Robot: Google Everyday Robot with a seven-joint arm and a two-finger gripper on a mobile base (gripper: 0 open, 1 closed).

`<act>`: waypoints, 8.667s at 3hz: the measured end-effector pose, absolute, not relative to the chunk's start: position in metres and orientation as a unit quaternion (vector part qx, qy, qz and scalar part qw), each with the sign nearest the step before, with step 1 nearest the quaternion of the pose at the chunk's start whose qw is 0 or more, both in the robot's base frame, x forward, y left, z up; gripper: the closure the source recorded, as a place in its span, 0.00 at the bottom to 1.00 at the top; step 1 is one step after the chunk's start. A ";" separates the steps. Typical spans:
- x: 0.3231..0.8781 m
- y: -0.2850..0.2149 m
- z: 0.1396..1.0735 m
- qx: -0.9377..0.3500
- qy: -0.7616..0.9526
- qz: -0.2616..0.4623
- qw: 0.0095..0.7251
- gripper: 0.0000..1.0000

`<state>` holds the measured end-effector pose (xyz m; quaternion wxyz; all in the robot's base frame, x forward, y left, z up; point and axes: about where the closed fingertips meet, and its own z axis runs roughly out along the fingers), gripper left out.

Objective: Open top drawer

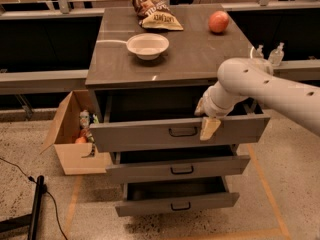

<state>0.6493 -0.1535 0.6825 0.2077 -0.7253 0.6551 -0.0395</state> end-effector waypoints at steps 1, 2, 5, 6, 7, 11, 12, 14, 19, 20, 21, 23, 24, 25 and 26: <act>0.618 -0.152 0.723 -0.726 0.661 0.000 0.190 0.01; 0.598 -0.151 0.745 -0.727 0.663 0.028 0.175 0.00; 0.578 -0.147 0.711 -0.724 0.672 0.095 0.124 0.00; 0.573 -0.147 0.698 -0.721 0.675 0.107 0.112 0.14; 0.570 -0.146 0.693 -0.723 0.674 0.112 0.105 0.38; 0.583 -0.152 0.721 -0.728 0.673 0.071 0.111 0.00; 0.600 -0.153 0.727 -0.728 0.672 0.050 0.125 0.16; 0.637 -0.164 0.744 -0.729 0.669 -0.001 0.141 0.70; 0.608 -0.146 0.665 -0.727 0.671 -0.002 0.149 1.00; 0.591 -0.142 0.662 -0.733 0.666 0.021 0.139 1.00; 0.568 -0.138 0.670 -0.736 0.663 0.051 0.125 1.00; 0.499 -0.120 0.672 -0.721 0.671 0.150 0.086 1.00; 0.463 -0.112 0.675 -0.706 0.677 0.199 0.062 1.00; 0.441 -0.109 0.684 -0.697 0.679 0.226 0.046 1.00; 0.437 -0.110 0.694 -0.693 0.681 0.233 0.044 1.00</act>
Offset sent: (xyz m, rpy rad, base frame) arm -0.0741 0.0007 0.0921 0.0597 0.2101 0.0257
